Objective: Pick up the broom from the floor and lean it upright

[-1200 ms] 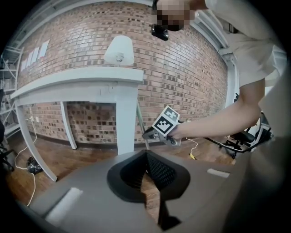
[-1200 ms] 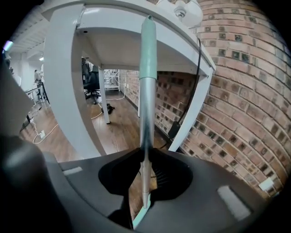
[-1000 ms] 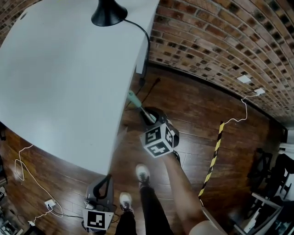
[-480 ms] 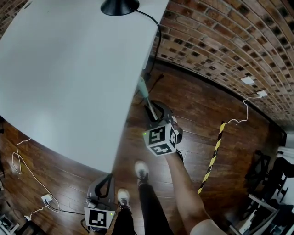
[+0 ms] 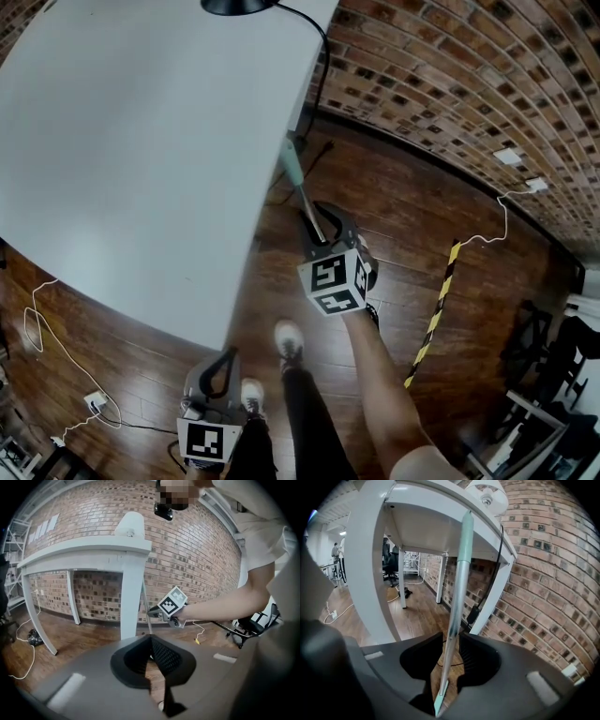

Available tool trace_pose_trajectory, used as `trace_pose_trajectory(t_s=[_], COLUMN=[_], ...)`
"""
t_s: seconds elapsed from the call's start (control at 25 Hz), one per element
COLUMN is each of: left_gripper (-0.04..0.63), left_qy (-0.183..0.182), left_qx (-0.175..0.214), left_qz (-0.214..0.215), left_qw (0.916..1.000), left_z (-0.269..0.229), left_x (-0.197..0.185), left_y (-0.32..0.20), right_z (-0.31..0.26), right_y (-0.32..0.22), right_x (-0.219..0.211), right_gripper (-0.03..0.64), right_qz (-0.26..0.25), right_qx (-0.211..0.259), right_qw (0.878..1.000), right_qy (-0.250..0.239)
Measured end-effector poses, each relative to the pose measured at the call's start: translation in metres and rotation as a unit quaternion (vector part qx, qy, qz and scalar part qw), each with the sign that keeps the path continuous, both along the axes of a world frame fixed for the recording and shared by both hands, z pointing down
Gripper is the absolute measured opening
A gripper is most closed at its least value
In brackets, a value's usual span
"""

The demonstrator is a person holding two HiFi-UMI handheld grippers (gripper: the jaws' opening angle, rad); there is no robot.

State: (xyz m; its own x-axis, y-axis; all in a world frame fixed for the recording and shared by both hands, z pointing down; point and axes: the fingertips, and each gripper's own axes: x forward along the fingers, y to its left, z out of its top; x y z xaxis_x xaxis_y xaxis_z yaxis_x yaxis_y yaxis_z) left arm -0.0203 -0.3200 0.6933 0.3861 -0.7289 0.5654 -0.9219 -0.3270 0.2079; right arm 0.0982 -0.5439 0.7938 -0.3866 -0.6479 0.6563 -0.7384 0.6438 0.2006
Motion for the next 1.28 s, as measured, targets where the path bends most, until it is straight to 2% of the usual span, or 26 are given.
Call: trace_pose_trajectory(t_s=[0.32,0.52,0.8,0.96,1.12,1.28], left_gripper=[0.002,0.002,0.001,0.001,0.0,0.0], left_qy=[-0.008,-0.032,-0.035,-0.013,-0.01,0.006], left_qx=[0.01,0.03,0.087,0.145,0.179,0.228], left_qz=[0.001,0.005,0.021,0.031,0.073,0.103], left_qw=[0.9999,0.999,0.9953,0.9889,0.9812,0.9681], left_z=[-0.012,-0.039,-0.119,-0.189,-0.248,-0.313], left_x=[-0.011,-0.031,-0.052,-0.056,-0.061,-0.072], left_y=[0.0,0.008,0.016,0.023,0.043,0.057], right_z=[0.001,-0.017,-0.099,-0.15,-0.199,-0.267], right_y=[0.031,0.058,0.097,0.143,0.203,0.26], right_x=[0.018,0.022,0.041,0.061,0.092,0.105], right_gripper=[0.014,0.013,0.012,0.012,0.012,0.012], right_qz=[0.031,0.068,0.133,0.16,0.226,0.281], right_qx=[-0.02,-0.043,-0.015,-0.035,-0.071,-0.064], right_qw=[0.999,0.996,0.989,0.984,0.965,0.94], right_qy=[-0.012,-0.041,-0.069,-0.077,-0.115,-0.182])
